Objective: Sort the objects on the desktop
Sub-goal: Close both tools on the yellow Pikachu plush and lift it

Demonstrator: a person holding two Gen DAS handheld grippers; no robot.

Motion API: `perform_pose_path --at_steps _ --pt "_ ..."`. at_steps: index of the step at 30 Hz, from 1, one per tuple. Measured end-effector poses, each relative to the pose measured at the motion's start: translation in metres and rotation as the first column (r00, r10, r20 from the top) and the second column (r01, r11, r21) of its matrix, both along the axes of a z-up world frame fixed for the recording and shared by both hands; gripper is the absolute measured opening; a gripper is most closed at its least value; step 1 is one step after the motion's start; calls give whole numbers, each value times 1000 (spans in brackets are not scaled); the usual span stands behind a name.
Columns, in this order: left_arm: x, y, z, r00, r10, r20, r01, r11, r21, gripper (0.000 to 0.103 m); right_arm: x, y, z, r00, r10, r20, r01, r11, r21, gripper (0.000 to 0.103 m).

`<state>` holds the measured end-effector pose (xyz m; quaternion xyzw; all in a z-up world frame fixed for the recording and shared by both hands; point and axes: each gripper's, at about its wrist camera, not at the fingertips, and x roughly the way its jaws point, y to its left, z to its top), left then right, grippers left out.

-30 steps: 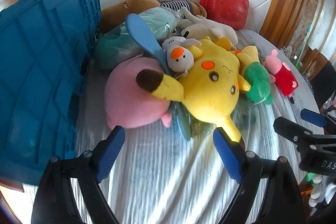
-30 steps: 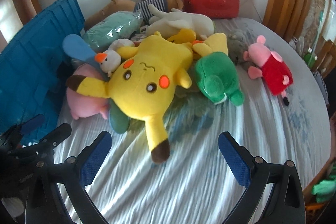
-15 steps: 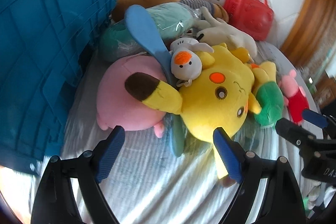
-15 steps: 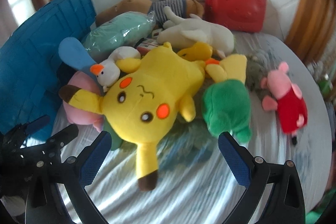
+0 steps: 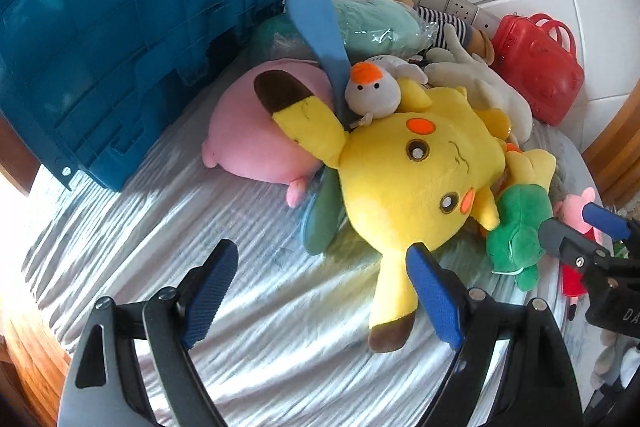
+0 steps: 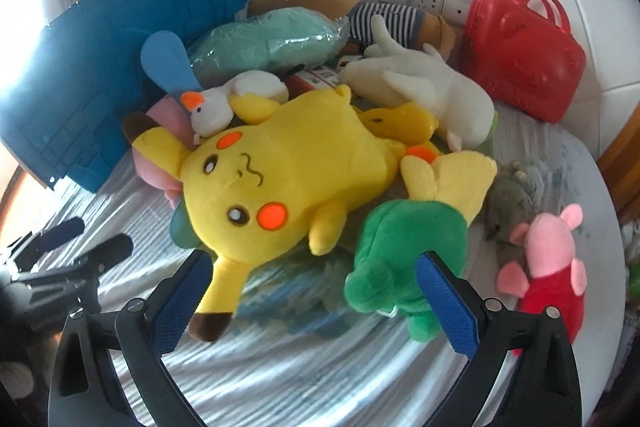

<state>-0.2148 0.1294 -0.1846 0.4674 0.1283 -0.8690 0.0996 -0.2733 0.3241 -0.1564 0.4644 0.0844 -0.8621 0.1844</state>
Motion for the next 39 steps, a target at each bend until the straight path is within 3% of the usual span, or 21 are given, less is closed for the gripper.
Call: perform_pose_path --at_steps 8,14,23,32,39 --pt "-2 26 -10 999 38 17 -38 999 0 87 -11 12 -3 994 109 -14 -109 994 24 102" --pt "-10 56 -22 985 166 38 -166 986 -3 87 -35 33 -9 968 249 -14 -248 968 47 102" --pt "-32 102 -36 948 312 66 -312 950 -13 87 -72 47 -23 862 505 -34 -502 861 80 102" --pt "-63 106 -63 930 349 115 -344 937 -60 87 -108 33 -45 778 627 -38 -620 776 117 102" --pt "-77 103 -83 935 335 120 -330 942 -56 87 -131 18 -76 715 699 -4 -690 708 151 102"
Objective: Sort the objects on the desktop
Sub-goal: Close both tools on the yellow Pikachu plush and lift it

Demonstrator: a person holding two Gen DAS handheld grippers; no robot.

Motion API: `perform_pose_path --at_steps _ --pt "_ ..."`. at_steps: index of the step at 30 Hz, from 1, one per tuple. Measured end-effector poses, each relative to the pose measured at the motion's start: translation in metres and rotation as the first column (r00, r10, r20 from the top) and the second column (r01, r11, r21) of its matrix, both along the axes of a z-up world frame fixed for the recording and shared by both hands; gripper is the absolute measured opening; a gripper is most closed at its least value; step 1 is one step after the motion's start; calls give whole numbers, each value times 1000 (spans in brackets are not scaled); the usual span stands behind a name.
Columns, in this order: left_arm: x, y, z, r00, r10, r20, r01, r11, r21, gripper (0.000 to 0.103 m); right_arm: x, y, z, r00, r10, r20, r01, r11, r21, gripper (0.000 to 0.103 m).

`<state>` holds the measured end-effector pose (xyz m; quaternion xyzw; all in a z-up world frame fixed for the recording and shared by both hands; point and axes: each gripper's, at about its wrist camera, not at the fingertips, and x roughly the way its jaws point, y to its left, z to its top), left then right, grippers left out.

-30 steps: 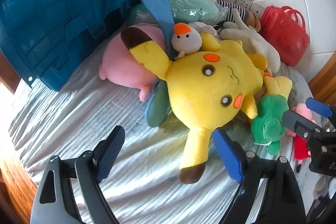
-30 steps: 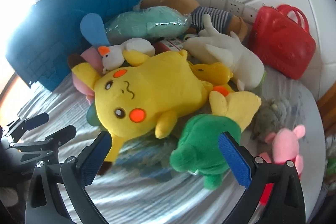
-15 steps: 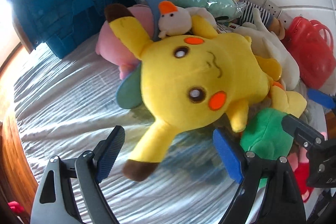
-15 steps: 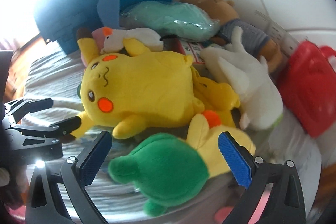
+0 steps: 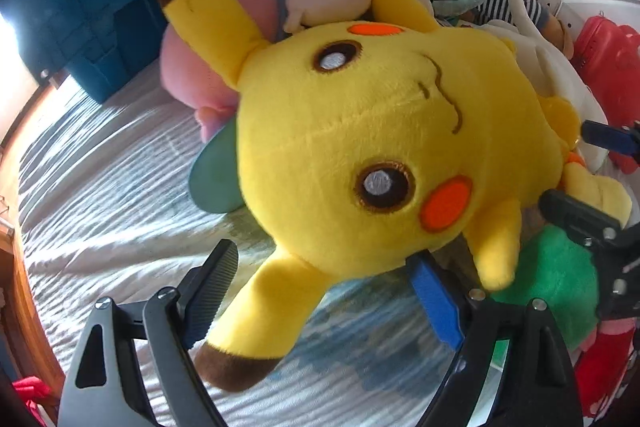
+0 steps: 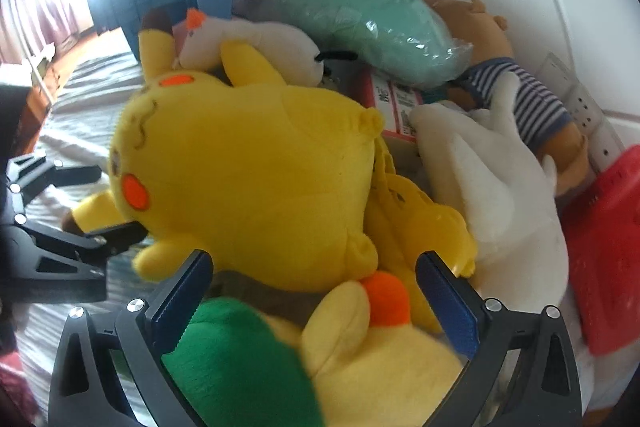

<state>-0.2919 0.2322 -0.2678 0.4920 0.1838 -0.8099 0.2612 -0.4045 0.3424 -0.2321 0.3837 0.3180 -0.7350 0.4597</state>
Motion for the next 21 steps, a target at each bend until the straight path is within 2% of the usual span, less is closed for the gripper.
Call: perform_pose_path --at_steps 2,6,11,14,21 --pt "-5 2 -6 1000 -18 4 18 1000 -2 91 -5 -3 -10 1000 22 8 -23 1000 9 102" --pt "-14 1 -22 999 -38 14 38 999 7 92 -15 -3 -22 997 64 53 -63 998 -17 103" --pt "-24 1 -21 998 -68 5 69 996 -56 91 -23 -2 -24 990 120 68 -117 992 -44 103" --pt "-27 -3 -19 997 -76 -3 76 994 -78 91 -27 -11 -36 981 154 116 -154 988 -3 103" --pt "-33 -10 -21 996 -89 -21 87 991 -103 91 -27 -25 -46 985 160 62 -160 987 -16 103"
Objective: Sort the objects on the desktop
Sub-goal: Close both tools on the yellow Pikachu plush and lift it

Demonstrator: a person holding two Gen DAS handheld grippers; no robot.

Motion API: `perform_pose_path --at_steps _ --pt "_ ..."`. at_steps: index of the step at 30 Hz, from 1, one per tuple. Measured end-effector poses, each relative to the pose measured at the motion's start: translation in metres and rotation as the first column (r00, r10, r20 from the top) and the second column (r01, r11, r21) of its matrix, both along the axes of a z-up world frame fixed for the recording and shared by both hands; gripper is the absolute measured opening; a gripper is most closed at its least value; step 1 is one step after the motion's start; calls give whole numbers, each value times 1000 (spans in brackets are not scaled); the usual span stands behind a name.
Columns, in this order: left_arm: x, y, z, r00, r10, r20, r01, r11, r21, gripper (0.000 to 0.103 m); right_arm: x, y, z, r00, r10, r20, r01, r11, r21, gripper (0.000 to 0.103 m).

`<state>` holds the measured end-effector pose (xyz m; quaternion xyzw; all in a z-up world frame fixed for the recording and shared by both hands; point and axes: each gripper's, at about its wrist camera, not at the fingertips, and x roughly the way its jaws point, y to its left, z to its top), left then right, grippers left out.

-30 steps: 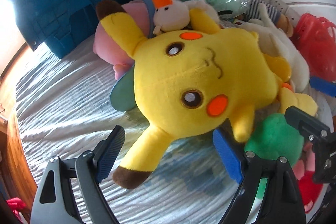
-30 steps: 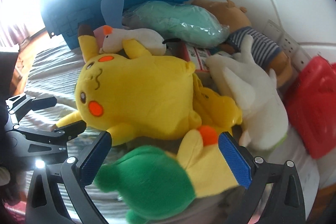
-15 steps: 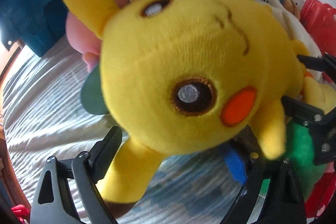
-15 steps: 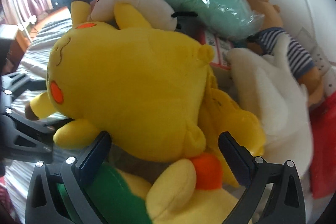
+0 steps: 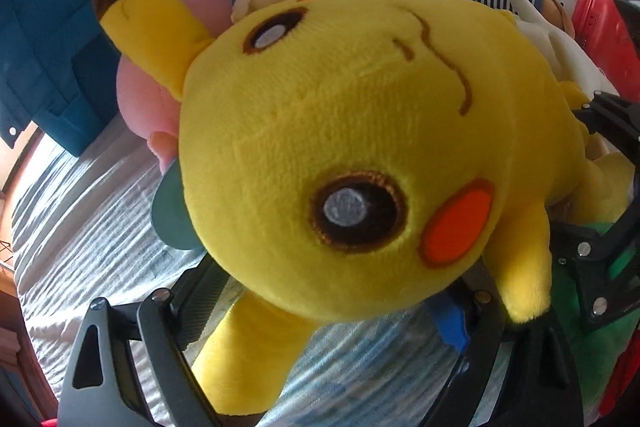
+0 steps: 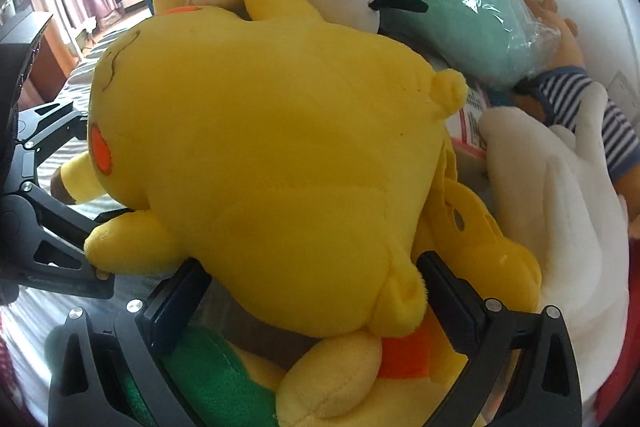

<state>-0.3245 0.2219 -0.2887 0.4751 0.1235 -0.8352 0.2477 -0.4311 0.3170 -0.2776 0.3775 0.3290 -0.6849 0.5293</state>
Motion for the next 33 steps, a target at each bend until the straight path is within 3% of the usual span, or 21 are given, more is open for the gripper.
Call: perform_pose_path --at_steps 2,6,9,13,20,26,33 --pt "-2 -2 -4 1000 -3 -4 4 1000 17 90 -1 -1 -1 1000 -1 -11 1 1000 -3 103" --pt "-5 -1 -4 1000 -10 -11 11 999 38 77 4 -6 -7 998 -21 -55 23 999 30 103" --pt "2 7 11 999 -22 -27 23 999 33 70 14 -5 -4 995 -44 -95 48 998 44 86" --pt "23 20 45 996 -51 -74 47 997 -56 69 32 17 21 993 -95 -63 92 995 -42 80" --pt "86 20 97 991 -62 -121 52 995 -86 69 93 49 72 994 -88 -57 78 983 -167 78" --pt "136 20 124 989 -31 -147 15 994 -110 69 143 37 103 994 -77 -78 58 975 -216 78" --pt "164 29 153 982 -67 -179 38 987 -159 69 188 26 137 989 -107 -105 77 963 -260 78"
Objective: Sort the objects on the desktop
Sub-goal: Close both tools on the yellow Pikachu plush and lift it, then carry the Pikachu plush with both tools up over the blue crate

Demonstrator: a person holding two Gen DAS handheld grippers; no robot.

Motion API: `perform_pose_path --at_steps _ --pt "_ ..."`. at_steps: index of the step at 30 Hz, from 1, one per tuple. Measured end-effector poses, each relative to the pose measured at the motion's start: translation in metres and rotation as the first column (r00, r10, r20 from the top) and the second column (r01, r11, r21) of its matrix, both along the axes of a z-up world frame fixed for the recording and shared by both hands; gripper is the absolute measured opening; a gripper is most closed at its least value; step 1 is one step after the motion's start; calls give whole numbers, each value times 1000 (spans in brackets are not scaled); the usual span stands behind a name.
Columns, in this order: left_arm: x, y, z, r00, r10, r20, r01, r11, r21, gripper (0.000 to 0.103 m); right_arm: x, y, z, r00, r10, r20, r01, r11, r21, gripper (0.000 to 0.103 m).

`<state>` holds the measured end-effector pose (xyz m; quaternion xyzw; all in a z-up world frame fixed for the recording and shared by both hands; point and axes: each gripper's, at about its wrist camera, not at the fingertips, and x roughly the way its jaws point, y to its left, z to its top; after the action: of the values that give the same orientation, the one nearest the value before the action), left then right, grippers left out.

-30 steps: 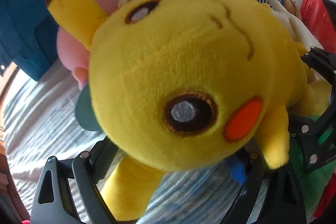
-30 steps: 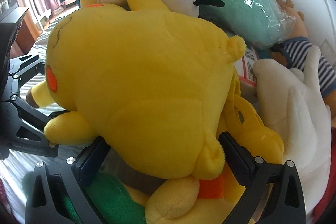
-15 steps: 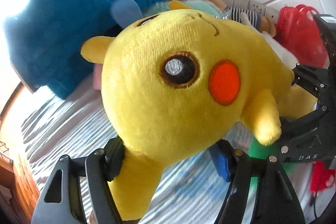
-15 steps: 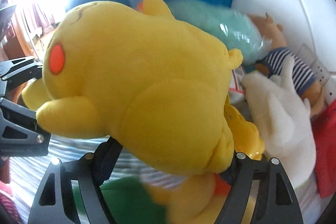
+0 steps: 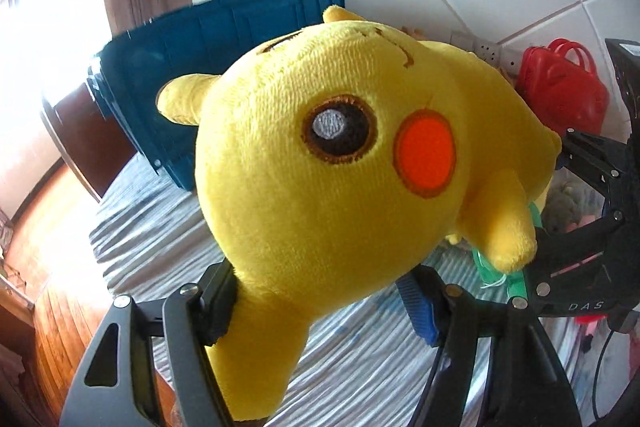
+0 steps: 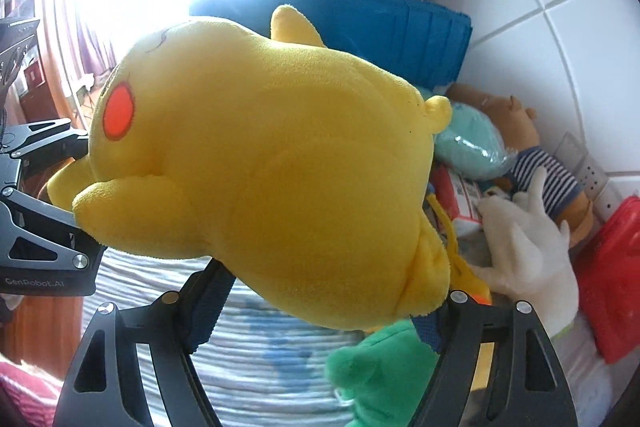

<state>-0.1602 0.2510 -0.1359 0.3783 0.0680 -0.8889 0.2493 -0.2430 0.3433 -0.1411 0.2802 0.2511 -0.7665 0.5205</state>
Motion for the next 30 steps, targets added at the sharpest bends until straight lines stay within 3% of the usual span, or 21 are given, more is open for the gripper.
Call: perform_pose_path --at_steps 10,16,30 --pt "27 3 30 996 -82 -37 81 996 -45 69 52 10 35 995 -87 -43 85 995 -42 78" --pt "47 -23 47 991 -120 -55 118 992 -45 69 66 1 47 990 -127 -63 124 991 -48 78" --pt "83 -43 54 986 -143 -87 141 990 -28 69 98 -15 59 983 -155 -94 152 988 -34 78"
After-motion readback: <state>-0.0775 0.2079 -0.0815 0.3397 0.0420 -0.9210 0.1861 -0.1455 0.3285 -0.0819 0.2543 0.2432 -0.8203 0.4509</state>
